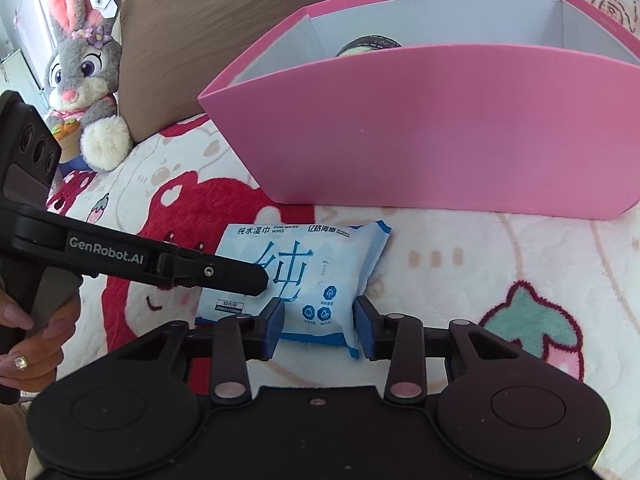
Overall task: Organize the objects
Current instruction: 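Lift the wipes pack with the left gripper and carry it over the box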
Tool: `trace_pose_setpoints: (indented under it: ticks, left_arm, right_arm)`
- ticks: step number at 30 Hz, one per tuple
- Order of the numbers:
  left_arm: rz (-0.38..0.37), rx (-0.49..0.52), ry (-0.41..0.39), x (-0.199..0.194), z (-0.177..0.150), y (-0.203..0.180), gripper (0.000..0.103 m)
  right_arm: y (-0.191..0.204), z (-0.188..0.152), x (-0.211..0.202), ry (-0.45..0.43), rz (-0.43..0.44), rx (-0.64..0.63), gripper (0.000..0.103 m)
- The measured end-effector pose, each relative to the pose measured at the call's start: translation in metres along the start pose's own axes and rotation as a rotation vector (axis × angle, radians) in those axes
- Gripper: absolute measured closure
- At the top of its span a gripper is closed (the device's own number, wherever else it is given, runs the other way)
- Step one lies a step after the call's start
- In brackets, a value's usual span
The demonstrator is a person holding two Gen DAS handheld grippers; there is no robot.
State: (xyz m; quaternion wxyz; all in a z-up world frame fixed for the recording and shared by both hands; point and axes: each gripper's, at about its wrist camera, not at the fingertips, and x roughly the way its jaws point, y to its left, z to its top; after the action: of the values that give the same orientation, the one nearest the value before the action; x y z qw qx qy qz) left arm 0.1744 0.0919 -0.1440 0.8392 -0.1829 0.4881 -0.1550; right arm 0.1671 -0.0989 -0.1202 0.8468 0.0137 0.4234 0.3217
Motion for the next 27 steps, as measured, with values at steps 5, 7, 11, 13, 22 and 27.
trace_pose_setpoints:
  ticks: [5,7,11,13,22,27]
  left_arm:
    - [-0.011,-0.036,0.018,-0.005,-0.001,-0.002,0.059]
    - [-0.012,-0.053,0.036,-0.008,-0.003,-0.006,0.060]
    - [0.022,-0.027,0.061,-0.017,-0.010,-0.019,0.057]
    - [0.025,-0.029,0.064,-0.022,-0.014,-0.020,0.057]
    - [0.053,-0.062,0.078,-0.049,-0.024,-0.019,0.055]
    - [0.034,-0.077,0.082,-0.065,-0.028,-0.016,0.055]
  right_arm:
    - [0.005,0.001,0.000,0.018,-0.017,-0.017,0.059]
    - [0.008,0.000,0.000,0.036,-0.021,-0.030,0.056]
    - [0.022,0.000,-0.002,0.067,-0.049,-0.072,0.055]
    - [0.027,0.000,-0.003,0.084,-0.053,-0.084,0.055]
    - [0.055,0.001,-0.014,0.163,-0.023,-0.137,0.050]
    - [0.073,-0.001,-0.024,0.198,-0.015,-0.173,0.044]
